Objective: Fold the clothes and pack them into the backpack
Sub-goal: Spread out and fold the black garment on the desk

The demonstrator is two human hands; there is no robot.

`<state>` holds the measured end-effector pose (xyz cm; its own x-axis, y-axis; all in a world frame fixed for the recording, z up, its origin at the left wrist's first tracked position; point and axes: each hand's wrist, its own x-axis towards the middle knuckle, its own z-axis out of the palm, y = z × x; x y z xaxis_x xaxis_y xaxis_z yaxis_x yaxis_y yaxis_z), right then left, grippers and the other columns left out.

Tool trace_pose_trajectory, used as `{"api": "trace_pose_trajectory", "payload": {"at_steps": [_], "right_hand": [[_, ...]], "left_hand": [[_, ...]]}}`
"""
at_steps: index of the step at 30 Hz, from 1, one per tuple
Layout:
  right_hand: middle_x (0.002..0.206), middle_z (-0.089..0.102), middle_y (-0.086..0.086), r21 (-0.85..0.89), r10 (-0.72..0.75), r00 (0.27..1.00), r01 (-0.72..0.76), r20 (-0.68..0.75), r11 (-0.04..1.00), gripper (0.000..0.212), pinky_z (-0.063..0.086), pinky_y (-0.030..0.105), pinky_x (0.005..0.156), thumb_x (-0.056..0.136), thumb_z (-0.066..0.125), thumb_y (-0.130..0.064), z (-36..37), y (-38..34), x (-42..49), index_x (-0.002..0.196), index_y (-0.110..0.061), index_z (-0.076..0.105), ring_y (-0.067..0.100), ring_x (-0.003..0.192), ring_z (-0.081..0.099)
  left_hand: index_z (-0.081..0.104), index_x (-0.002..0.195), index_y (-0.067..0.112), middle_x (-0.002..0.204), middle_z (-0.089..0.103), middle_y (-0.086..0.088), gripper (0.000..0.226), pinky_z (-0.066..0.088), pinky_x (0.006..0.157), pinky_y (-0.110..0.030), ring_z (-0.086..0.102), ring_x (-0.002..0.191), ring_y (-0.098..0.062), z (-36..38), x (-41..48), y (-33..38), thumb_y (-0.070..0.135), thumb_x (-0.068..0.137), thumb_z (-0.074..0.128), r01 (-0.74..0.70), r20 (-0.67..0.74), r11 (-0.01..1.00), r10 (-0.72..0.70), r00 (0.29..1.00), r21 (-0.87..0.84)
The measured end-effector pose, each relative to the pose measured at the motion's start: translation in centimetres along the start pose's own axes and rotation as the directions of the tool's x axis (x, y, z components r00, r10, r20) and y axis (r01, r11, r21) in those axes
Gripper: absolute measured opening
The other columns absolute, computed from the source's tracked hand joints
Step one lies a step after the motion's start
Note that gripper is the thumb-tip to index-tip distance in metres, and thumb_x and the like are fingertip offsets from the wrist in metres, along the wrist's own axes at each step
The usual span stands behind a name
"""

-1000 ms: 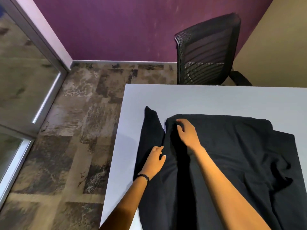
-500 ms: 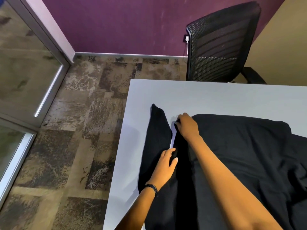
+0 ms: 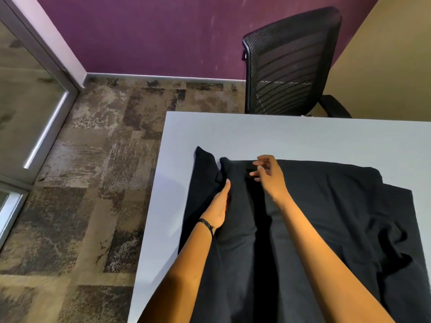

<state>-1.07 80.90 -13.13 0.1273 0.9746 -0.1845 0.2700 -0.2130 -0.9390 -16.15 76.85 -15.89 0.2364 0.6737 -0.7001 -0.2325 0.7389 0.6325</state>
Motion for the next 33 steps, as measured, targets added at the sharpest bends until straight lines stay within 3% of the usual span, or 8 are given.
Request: {"api": "trace_pose_trajectory", "payload": {"at_steps": [4, 8, 13, 16, 20, 26, 29, 33], "right_hand": [[0.107, 0.062, 0.006, -0.109, 0.059, 0.997, -0.052, 0.057, 0.993, 0.022, 0.051, 0.02, 0.07, 0.094, 0.041, -0.003, -1.2, 1.4, -0.3, 0.107, -0.014, 0.054, 0.018, 0.083, 0.066], [0.105, 0.061, 0.001, -0.202, 0.04, 0.997, -0.025, 0.072, 0.979, 0.025, 0.044, 0.015, 0.078, 0.093, 0.041, -0.001, -2.1, 2.6, -0.5, 0.105, -0.015, 0.058, 0.017, 0.096, 0.062], [0.127, 0.057, 0.006, -0.373, 0.069, 0.988, -0.012, 0.138, 0.928, 0.032, 0.035, 0.018, 0.093, 0.095, 0.043, -0.004, -3.0, 3.1, 0.0, 0.124, -0.007, 0.056, 0.016, 0.116, 0.052], [0.141, 0.046, 0.007, -0.477, 0.119, 0.968, 0.0, 0.22, 0.879, 0.038, 0.028, 0.021, 0.102, 0.095, 0.044, -0.006, -3.4, 3.6, 0.3, 0.133, -0.009, 0.05, 0.021, 0.133, 0.04], [0.149, 0.036, 0.007, -0.506, 0.164, 0.955, -0.016, 0.249, 0.862, 0.041, 0.023, 0.027, 0.11, 0.096, 0.044, -0.007, -3.7, 3.7, 0.4, 0.137, -0.01, 0.046, 0.022, 0.139, 0.03], [0.126, 0.058, 0.009, -0.37, 0.012, 0.99, 0.041, 0.141, 0.928, 0.033, 0.04, 0.024, 0.094, 0.094, 0.045, -0.005, -2.4, 1.0, 1.6, 0.124, -0.007, 0.056, 0.023, 0.115, 0.056], [0.097, 0.063, 0.006, -0.187, -0.117, 0.993, 0.115, 0.002, 0.976, 0.025, 0.047, 0.021, 0.071, 0.095, 0.044, -0.01, -0.7, -2.5, 2.1, 0.114, -0.015, 0.06, 0.01, 0.078, 0.063], [0.072, 0.06, 0.004, -0.085, -0.033, 0.984, 0.049, 0.176, 0.995, 0.027, 0.049, 0.024, 0.045, 0.1, 0.036, -0.036, 1.5, -6.8, 2.3, 0.118, -0.027, 0.053, 0.01, 0.052, 0.056]], "left_hand": [[0.058, 0.124, 0.017, 0.121, 0.061, -0.002, 0.073, 0.044, 0.101, -0.032, 0.058, 0.112, -0.017, 0.6, 1.6, 0.3, 0.073, 0.085, 0.031, 0.063, -0.094, 0.991, -0.074, 0.993, -0.122], [0.058, 0.124, 0.013, 0.119, 0.062, -0.005, 0.064, 0.047, 0.094, -0.033, 0.057, 0.108, -0.02, 1.4, 2.6, 0.8, 0.064, 0.089, 0.04, 0.064, -0.124, 0.988, -0.082, 0.989, -0.143], [0.053, 0.079, 0.014, 0.069, 0.051, -0.006, 0.021, 0.042, 0.052, -0.022, 0.046, 0.056, -0.012, 1.3, 3.2, 2.7, 0.027, 0.095, 0.053, -0.281, -0.358, 0.955, 0.298, 0.885, 0.099], [0.057, 0.085, 0.01, 0.093, 0.058, -0.013, 0.025, 0.051, 0.08, -0.037, 0.056, 0.08, -0.024, 0.0, 3.4, 4.9, 0.034, 0.091, 0.056, -0.408, -0.388, 0.826, 0.548, 0.741, 0.388], [0.055, 0.11, 0.011, 0.107, 0.056, 0.001, 0.018, 0.044, 0.095, -0.026, 0.051, 0.097, -0.01, -1.1, 2.1, 8.6, 0.022, 0.098, 0.048, -0.453, -0.343, 0.74, 0.647, 0.681, 0.496], [0.052, 0.084, 0.005, 0.077, 0.054, 0.001, 0.015, 0.038, 0.059, -0.007, 0.047, 0.069, -0.009, -1.1, 1.6, 11.1, 0.016, 0.095, 0.053, -0.456, -0.281, 0.59, 0.765, 0.58, 0.666], [0.064, 0.095, 0.003, 0.093, 0.065, -0.006, 0.018, 0.04, 0.07, -0.012, 0.053, 0.081, -0.015, -0.5, 1.3, 11.2, 0.02, 0.092, 0.057, -0.426, -0.176, 0.503, 0.776, 0.605, 0.752], [0.069, 0.095, 0.008, 0.096, 0.068, -0.007, 0.016, 0.041, 0.073, -0.019, 0.058, 0.084, -0.018, 1.0, 0.4, 10.5, 0.02, 0.091, 0.059, -0.455, -0.01, 0.378, 0.777, 0.629, 0.806]]}}
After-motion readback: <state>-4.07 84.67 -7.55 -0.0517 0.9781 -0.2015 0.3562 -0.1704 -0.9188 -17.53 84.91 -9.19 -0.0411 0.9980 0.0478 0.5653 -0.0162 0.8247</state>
